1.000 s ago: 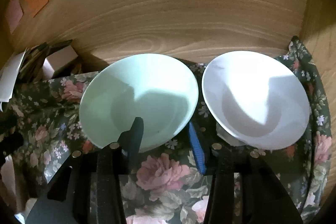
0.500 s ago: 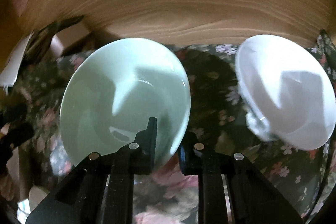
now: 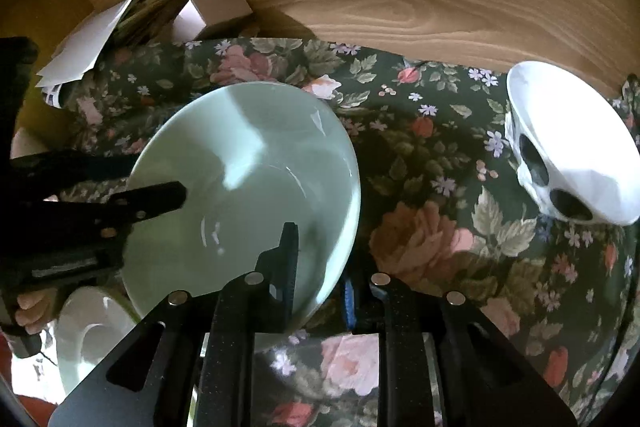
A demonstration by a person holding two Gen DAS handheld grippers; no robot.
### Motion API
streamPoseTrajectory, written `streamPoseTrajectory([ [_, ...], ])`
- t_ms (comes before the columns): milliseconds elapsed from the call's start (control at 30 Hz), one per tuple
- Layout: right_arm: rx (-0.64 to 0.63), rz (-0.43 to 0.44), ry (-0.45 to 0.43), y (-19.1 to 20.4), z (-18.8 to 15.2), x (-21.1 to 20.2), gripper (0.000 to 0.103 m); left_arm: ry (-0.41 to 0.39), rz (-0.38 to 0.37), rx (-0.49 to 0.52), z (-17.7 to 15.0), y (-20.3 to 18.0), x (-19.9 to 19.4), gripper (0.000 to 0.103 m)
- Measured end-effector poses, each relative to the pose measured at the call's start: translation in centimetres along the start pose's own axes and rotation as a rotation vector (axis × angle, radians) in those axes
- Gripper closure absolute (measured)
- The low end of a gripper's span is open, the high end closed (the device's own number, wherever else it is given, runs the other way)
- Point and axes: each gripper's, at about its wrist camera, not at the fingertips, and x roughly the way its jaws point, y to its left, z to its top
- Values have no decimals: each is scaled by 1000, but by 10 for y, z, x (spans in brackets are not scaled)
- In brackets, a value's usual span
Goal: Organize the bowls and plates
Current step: 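Lift the mint green bowl with both tools and carry it over the pink bowl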
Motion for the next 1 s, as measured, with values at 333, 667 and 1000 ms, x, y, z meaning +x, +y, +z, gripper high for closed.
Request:
streamPoseTrajectory([
  [333, 33, 9, -39, -12, 4, 3, 82, 46, -29, 50, -1, -15, 7, 85],
  [667, 65, 0, -101, -13, 3, -21, 83, -16, -61, 39, -7, -20, -17, 85],
  [1000, 40, -6, -203, 8, 2, -64, 83, -130, -104, 6, -20, -14, -67, 85],
])
